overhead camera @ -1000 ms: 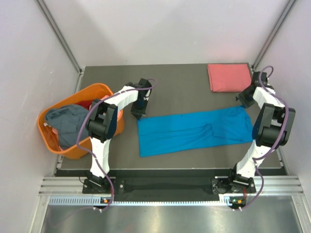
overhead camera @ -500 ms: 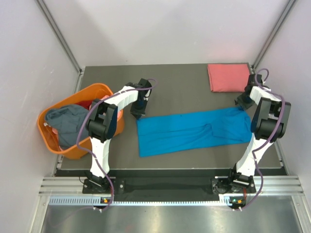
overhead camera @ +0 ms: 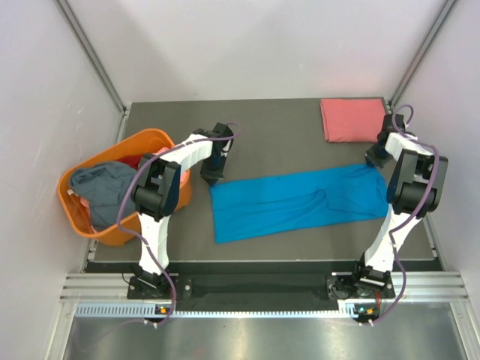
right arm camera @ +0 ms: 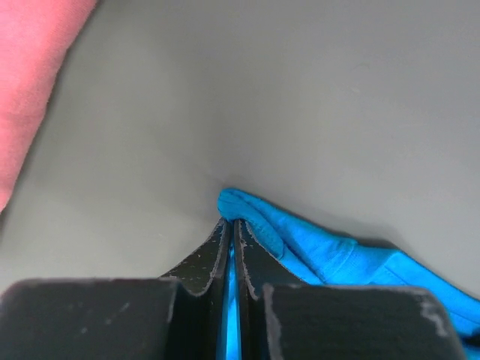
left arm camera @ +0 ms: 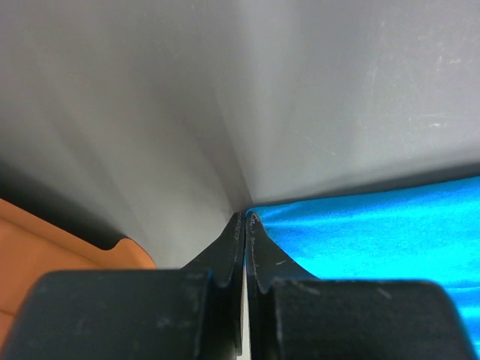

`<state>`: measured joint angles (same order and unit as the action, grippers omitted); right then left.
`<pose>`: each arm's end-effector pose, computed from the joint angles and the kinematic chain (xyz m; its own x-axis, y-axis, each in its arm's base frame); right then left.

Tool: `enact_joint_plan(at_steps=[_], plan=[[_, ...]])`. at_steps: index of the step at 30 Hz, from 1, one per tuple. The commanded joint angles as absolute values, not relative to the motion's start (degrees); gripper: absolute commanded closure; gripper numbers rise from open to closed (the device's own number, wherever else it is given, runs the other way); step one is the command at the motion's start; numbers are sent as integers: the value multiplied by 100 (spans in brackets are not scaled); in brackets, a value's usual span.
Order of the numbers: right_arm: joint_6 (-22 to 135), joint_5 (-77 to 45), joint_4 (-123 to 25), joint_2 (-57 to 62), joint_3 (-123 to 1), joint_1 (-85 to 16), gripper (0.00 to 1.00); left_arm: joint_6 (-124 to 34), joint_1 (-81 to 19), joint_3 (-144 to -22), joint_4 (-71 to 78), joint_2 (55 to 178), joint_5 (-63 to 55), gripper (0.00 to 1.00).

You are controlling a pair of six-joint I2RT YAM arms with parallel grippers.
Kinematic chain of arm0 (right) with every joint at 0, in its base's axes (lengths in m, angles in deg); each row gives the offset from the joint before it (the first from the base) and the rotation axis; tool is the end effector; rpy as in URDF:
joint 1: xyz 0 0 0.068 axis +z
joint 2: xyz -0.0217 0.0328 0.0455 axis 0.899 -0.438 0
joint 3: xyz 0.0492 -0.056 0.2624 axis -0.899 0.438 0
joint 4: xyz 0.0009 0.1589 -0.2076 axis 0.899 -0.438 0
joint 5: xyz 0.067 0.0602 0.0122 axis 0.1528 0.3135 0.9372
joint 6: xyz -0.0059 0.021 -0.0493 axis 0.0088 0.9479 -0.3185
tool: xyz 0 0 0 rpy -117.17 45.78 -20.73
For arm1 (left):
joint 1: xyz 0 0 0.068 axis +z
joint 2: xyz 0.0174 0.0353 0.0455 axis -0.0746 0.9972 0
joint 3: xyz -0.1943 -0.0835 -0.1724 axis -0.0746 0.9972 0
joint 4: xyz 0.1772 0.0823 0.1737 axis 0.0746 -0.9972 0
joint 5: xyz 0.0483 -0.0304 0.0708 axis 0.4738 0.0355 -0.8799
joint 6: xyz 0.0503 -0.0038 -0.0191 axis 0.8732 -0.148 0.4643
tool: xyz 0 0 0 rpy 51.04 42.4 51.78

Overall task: Fold and stack the t-shirts
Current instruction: Fold the tshirt

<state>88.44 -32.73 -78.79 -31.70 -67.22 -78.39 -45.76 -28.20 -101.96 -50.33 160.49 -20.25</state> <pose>0.4045 -0.1091 0.1683 -0.4804 0.7644 -0.4300 0.7870 0.5921 0.1732 0.3792 -0.1627 0.1697 -0.9606 0.2028 -0.1899 0.1866 0.9774 0.0997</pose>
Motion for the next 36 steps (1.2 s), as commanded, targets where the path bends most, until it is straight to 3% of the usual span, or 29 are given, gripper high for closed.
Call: enact_joint_plan(at_steps=[1, 12, 36], plan=[[8774, -3082, -7495, -3386, -6681, -7773, 100, -4617, -2766, -10057, -5257, 15643, -2195, 100], [8484, -2606, -6817, -3412, -6979, -7203, 100, -4819, -2898, -9389, -5327, 15046, -2221, 100], [9389, -2018, -5789, -4923, -8446, -5445, 100, -5944, -3258, -7666, -6118, 13596, -2143, 100]])
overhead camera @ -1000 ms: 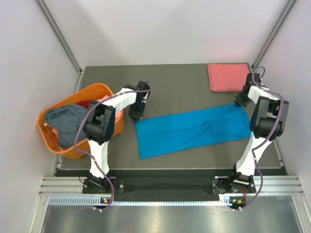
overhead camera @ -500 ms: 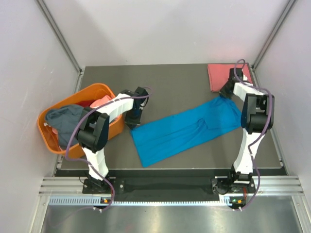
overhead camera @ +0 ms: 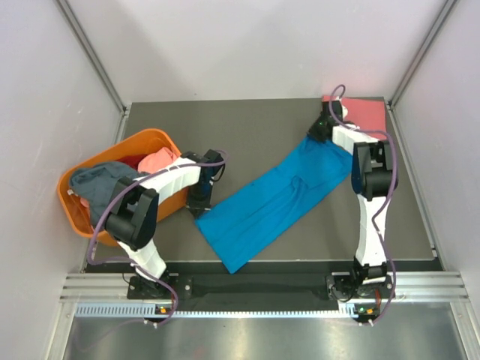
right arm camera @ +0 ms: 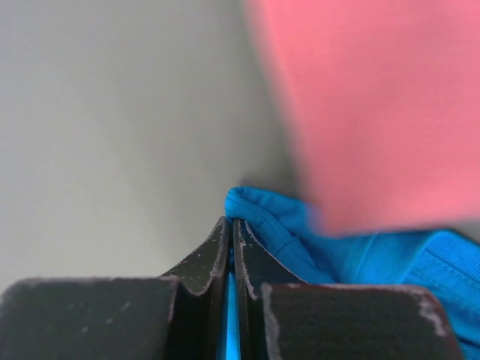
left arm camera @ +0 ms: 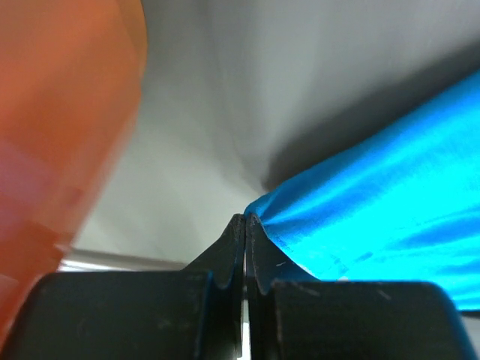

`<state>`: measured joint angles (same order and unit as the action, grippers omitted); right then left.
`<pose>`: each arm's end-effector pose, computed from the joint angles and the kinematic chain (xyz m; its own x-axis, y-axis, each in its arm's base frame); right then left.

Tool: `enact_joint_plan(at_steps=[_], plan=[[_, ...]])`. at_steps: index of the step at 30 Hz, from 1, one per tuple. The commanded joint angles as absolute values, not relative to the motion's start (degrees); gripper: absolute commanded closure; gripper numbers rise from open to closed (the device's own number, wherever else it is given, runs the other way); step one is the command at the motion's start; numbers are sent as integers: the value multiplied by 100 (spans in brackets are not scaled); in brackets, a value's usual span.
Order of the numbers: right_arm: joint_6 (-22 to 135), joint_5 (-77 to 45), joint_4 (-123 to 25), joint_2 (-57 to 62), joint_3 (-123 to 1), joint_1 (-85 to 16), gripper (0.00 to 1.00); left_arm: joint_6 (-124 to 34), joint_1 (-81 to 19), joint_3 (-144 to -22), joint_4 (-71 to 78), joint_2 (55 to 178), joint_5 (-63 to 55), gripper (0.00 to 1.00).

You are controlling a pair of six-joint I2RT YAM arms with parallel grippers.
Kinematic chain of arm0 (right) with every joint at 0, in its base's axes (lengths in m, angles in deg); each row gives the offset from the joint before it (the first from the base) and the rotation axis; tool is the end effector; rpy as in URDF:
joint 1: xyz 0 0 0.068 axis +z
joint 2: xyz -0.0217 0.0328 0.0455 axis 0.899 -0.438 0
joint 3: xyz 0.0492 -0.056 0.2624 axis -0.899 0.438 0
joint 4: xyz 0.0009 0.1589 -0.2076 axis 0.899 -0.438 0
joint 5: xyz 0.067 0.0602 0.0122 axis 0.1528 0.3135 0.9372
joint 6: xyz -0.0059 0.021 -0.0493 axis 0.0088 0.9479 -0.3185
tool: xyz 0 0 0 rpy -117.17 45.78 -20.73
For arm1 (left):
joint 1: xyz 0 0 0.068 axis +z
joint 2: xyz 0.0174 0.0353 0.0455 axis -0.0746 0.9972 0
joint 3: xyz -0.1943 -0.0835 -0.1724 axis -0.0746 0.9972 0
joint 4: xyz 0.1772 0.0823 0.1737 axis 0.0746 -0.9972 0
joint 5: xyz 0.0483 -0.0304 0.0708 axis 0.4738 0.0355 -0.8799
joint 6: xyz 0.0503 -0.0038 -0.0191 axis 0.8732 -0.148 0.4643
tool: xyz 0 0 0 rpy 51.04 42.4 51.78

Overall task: Fold and stack the t-shirts
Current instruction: Fold the tshirt

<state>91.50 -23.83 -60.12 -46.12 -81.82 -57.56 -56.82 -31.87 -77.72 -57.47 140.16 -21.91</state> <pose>0.5011 0.0570 0.1539 -0.5976 0.6057 -0.5254 0.3833 0.7913 0.4763 0.2676 -0.1330 0.1832 -0.9954 0.0864 -0.0405 0.0786 0.9833 0.1644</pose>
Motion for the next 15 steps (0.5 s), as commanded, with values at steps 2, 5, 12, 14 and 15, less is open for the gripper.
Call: enact_joint_plan(at_steps=[2, 5, 12, 14, 15], plan=[[9512, -1965, -5745, -5125, -8675, -5348, 100, -6014, -3310, -7535, -6171, 13429, -2073, 100], [9644, -1929, -5710, -5328, -8930, -5155, 100, -6119, -3346, -7341, -6232, 13271, -2054, 100], [10118, -1692, -5148, -5802, -9220, -4751, 100, -6225, -3512, -7007, -6241, 13095, -1976, 100], [10206, -1631, -5016, -5890, -9361, -4671, 100, -6286, -3583, -6954, -6241, 13059, -1923, 100], [10224, -1595, -4928, -5995, -9405, -4618, 100, -6295, -3644, -6936, -6241, 13050, -1923, 100]])
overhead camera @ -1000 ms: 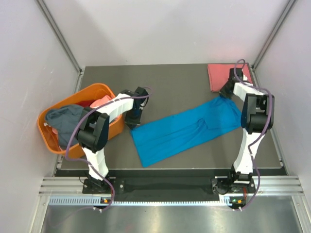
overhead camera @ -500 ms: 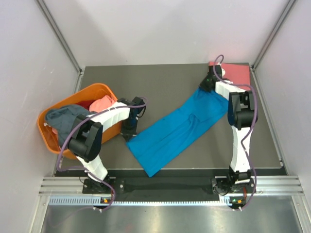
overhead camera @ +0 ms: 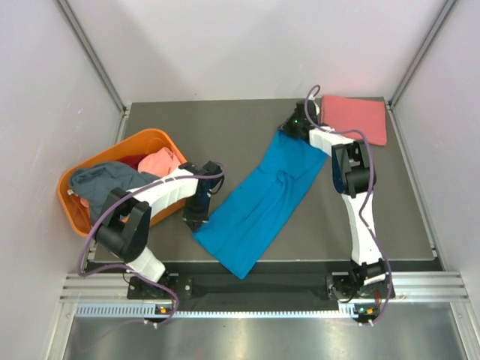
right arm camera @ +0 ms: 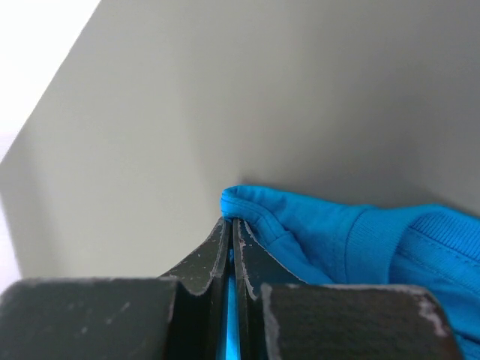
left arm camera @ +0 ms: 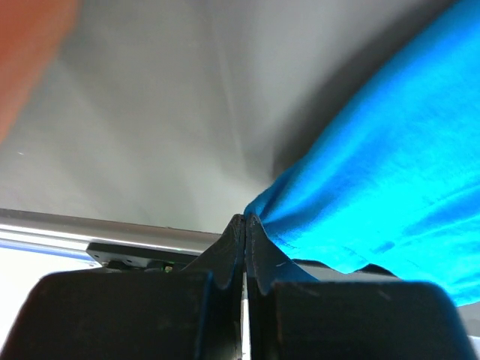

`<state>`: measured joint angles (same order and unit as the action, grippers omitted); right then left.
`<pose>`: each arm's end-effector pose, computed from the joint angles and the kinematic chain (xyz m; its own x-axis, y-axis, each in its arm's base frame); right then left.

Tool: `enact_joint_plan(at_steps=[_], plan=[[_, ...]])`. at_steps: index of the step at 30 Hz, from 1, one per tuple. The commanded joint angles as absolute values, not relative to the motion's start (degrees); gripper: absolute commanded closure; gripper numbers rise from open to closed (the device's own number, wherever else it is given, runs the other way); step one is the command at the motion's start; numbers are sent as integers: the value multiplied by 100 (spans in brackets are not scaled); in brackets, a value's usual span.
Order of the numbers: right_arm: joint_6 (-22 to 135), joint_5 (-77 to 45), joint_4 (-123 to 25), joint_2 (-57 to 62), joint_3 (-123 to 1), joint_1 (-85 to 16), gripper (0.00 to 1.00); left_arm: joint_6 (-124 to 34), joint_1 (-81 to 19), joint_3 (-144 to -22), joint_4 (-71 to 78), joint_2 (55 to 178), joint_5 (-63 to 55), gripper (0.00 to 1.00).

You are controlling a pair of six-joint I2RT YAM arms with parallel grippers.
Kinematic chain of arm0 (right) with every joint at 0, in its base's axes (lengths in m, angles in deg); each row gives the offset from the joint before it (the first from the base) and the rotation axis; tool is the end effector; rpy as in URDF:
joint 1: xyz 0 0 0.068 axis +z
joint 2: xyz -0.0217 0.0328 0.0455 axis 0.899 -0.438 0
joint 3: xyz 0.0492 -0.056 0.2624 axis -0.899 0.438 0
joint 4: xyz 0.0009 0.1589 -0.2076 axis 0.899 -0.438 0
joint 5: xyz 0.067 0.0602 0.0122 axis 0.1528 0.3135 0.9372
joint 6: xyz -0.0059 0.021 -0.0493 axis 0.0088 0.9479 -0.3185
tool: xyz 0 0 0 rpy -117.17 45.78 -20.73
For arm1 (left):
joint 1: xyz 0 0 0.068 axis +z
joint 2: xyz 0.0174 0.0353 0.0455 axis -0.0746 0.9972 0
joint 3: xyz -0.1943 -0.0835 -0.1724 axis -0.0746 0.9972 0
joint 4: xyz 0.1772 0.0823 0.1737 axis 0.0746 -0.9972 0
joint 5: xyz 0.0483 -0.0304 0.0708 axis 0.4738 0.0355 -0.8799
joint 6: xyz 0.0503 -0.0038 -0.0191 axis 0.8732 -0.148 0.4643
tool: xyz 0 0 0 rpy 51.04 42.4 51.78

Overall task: Fold and stack the t-shirts
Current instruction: Fold the tshirt

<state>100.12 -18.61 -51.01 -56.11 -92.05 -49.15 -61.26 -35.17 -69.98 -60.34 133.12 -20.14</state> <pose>0.5294 0.1441 0.1362 -0.6109 0.6339 -0.4743 0.2243 0.7131 0.6642 0.2245 -0.1285 0.1838 -0.9977 0.0658 0.0164 0.0675 0.9845 0.1619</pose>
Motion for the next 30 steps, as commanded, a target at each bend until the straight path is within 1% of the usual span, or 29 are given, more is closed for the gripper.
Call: enact_joint_plan(at_steps=[1, 8, 14, 19, 24, 30], plan=[[10250, -1586, -4919, -6040, -9536, -4592, 100, -6339, -3679, -6919, -6241, 13050, -1914, 100], [10373, -1569, -4594, -6488, -10160, -4451, 100, -6462, -3838, -6637, -5995, 13059, -1730, 100], [10681, -1577, -4357, -7050, -11013, -4416, 100, -6585, -3979, -6567, -5776, 13182, -1650, 100], [10716, -1937, -4119, -7402, -11786, -4381, 100, -6664, -4014, -6514, -5460, 13288, -1457, 100], [10550, -2376, -3908, -7683, -12427, -4372, 100, -6656, -4014, -6637, -5318, 13471, -1501, 100], [10198, -2852, -3530, -7824, -12604, -4398, 99, -6594, -4014, -6743, -5300, 13788, -1500, 100]])
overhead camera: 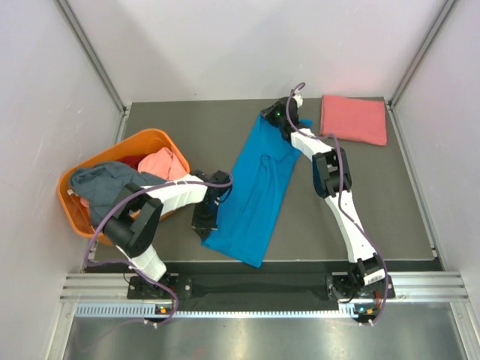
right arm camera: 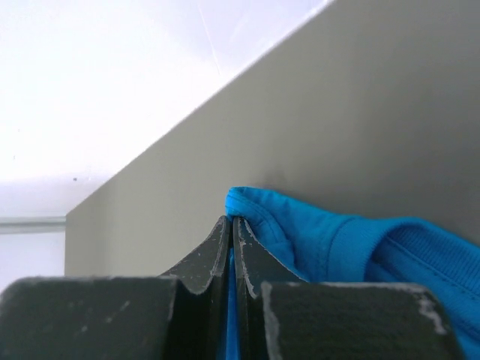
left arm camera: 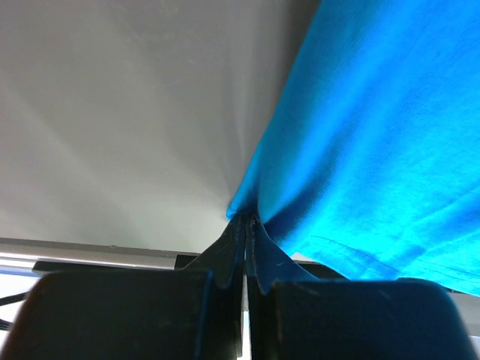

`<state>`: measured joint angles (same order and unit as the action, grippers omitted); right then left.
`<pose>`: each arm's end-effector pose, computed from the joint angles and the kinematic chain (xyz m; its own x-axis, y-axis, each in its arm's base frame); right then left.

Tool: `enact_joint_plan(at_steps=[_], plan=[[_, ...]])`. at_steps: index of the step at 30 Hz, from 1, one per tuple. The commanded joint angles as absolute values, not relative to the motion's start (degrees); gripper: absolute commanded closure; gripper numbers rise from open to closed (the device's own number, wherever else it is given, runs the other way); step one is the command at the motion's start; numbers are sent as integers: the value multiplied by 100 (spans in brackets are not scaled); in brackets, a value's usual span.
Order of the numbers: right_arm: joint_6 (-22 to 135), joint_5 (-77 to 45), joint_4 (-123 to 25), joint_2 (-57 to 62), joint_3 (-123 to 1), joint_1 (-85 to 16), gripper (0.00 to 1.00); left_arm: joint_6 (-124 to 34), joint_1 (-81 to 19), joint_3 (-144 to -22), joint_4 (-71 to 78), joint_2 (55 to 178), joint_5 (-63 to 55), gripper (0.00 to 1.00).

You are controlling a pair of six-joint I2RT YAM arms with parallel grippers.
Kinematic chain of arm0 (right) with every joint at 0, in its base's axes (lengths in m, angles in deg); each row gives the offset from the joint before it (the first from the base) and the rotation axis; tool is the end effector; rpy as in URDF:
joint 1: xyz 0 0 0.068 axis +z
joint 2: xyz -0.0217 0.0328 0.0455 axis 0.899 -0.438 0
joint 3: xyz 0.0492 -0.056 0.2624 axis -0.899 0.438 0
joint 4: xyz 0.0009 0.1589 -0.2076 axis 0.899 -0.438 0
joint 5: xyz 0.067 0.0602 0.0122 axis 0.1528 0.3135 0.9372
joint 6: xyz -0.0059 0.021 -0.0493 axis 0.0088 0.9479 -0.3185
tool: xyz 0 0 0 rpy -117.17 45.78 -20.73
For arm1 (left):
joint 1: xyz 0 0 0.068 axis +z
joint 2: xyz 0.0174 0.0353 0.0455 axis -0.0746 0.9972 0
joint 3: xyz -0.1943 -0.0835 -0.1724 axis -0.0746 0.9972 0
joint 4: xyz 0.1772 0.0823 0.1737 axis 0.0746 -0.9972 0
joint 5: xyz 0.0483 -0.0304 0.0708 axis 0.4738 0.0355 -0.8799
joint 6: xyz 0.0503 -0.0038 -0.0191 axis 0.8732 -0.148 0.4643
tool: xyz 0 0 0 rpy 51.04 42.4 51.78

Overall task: Fold and stack the t-shirts
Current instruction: Fold the tshirt

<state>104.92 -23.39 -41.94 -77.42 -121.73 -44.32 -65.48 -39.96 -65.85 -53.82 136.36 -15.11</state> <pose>0.5849 0.2100 0.1164 -0.4513 0.7128 -0.5368 0.0430 0.6182 0.7848 0.2115 -0.1496 0.1529 -0.9956 0.0703 0.0627 0.0761 0.9924 0.0962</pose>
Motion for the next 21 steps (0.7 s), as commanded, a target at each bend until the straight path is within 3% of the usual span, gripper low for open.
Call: enact_joint_plan(at_steps=[1, 4, 6, 11, 16, 21], plan=[[10189, -2843, -3486, -7859, -12639, -4398, 98, -6586, -4005, -6769, -5344, 13832, -1553, 100], [10040, -2747, -3398, -7965, -12763, -4424, 93, -6577, -4014, -6795, -5441, 13982, -1747, 100], [9839, -2598, -3354, -7904, -12763, -4425, 86, -6568, -4014, -6822, -5459, 14000, -1764, 90], [9416, -2430, -3389, -7142, -12159, -4451, 62, -6533, -4014, -7015, -5748, 13842, -1931, 77], [9178, -2123, -3775, -6112, -11481, -4600, 52, -6498, -4014, -7410, -6047, 13490, -2274, 71], [9266, -2043, -4286, -4294, -9488, -5021, 47, -6401, -4014, -8235, -6399, 13341, -2863, 68]])
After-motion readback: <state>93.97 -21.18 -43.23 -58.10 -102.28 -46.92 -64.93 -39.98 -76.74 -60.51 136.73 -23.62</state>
